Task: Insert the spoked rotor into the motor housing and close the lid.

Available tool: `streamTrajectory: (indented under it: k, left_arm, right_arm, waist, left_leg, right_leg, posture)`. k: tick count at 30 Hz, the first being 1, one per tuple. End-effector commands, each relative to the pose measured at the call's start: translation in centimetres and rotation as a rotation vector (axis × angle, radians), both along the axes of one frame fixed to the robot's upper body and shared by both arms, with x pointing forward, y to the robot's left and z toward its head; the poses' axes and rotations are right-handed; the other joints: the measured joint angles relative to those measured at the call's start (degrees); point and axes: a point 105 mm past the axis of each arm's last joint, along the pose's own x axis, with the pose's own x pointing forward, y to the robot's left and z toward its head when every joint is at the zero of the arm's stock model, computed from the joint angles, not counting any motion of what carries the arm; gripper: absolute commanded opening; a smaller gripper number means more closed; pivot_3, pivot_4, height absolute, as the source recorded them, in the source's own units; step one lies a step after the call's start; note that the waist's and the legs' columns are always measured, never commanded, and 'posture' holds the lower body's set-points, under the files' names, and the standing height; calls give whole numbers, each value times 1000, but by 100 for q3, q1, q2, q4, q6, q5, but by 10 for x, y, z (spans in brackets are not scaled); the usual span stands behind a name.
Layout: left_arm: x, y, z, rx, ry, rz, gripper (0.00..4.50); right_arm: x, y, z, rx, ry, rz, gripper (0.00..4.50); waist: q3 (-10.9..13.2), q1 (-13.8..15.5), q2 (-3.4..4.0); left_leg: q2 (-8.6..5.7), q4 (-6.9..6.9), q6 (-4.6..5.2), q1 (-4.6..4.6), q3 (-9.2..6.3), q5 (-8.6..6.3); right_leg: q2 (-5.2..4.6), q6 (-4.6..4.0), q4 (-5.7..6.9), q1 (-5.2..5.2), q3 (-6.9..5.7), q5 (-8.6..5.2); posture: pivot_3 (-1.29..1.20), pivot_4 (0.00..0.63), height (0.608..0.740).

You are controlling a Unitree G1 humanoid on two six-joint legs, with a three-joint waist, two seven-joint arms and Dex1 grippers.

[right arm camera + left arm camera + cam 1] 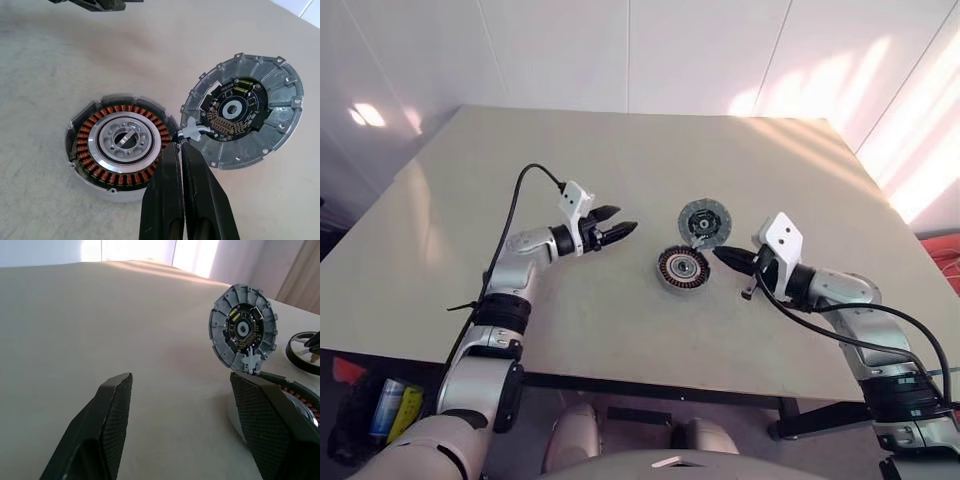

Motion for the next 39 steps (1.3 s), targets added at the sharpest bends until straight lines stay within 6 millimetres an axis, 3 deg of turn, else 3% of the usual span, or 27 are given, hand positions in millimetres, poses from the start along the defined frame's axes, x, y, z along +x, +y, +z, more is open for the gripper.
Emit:
streamTrajectory:
  k: [1,9,16,27,39]
  left_arm:
    - [-3,-2,19,-31,-60,9,3337]
    - [-8,1,13,-30,-43,41,3337]
    - [-8,3,7,-9,-30,47,3337]
    - [-6,4,9,3,-40,50,3337]
    - [-7,1,14,12,-49,54,3337]
  right_arm:
    - [6,9,4,-12,-31,19,27]
    - [8,43,-4,15,-13,109,27]
    - [7,57,0,36,-24,152,27]
    - [14,50,-22,23,18,102,27]
    - [14,44,-32,12,28,75,27]
  waist:
    - [0,-10,0]
    - [0,-22,1]
    - [0,-14,1]
    - [0,-17,0]
    - [0,-16,0]
  left_leg:
    - [0,0,-1,1,0,0]
    - [0,-27,-14,-1,1,9]
    - [-3,-27,-15,-4,1,9]
    - [-2,-28,-20,-2,1,13]
    - [-2,-26,-20,3,1,14]
  right_leg:
    - [0,0,0,0,0,0]
    - [4,0,-1,-17,1,0]
    - [3,0,-1,-20,3,0]
    - [4,0,2,-21,3,0]
    - [4,0,4,-13,3,0]
  posture:
    - [0,0,740]
    - [0,0,740]
    - [0,0,740]
    - [0,0,740]
    - [0,0,740]
